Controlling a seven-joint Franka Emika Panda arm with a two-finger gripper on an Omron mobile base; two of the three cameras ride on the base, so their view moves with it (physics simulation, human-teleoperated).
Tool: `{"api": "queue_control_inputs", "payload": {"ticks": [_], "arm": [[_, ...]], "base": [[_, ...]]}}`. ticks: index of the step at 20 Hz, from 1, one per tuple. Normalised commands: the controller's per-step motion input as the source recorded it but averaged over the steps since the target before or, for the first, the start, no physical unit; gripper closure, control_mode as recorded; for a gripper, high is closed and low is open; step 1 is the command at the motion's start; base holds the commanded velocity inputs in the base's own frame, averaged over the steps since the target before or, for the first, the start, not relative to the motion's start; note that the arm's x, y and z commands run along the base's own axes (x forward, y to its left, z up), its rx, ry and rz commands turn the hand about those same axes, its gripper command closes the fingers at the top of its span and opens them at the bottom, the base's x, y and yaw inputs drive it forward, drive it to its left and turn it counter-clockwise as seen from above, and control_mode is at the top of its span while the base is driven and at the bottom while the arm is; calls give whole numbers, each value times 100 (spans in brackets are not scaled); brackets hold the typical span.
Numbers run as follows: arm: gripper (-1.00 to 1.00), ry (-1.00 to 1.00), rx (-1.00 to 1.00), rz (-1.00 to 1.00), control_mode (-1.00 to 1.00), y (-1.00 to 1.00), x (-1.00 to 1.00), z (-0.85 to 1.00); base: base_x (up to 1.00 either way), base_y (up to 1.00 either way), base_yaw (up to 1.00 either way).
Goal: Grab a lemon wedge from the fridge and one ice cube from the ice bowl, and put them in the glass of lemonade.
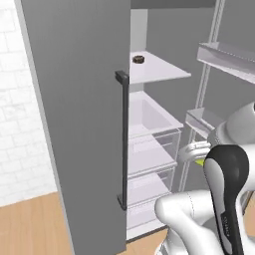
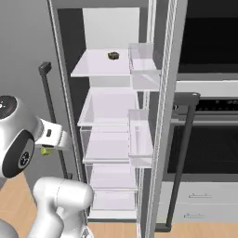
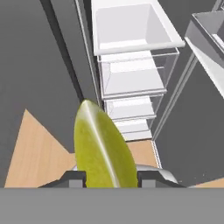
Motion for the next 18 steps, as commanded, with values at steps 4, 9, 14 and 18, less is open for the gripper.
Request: {"api": "queue_control_inputs", "payload": {"ticks": [4, 9, 14, 18], "arm": [[100, 0, 0, 0, 100, 0, 0, 0], [100, 0, 0, 0, 100, 0, 0, 0], [100, 0, 0, 0, 100, 0, 0, 0], [100, 0, 0, 0, 100, 0, 0, 0]], "base": [[-100, 9, -31], [-99, -5, -30], [-77, -39, -37], [-25, -58, -45]]}}
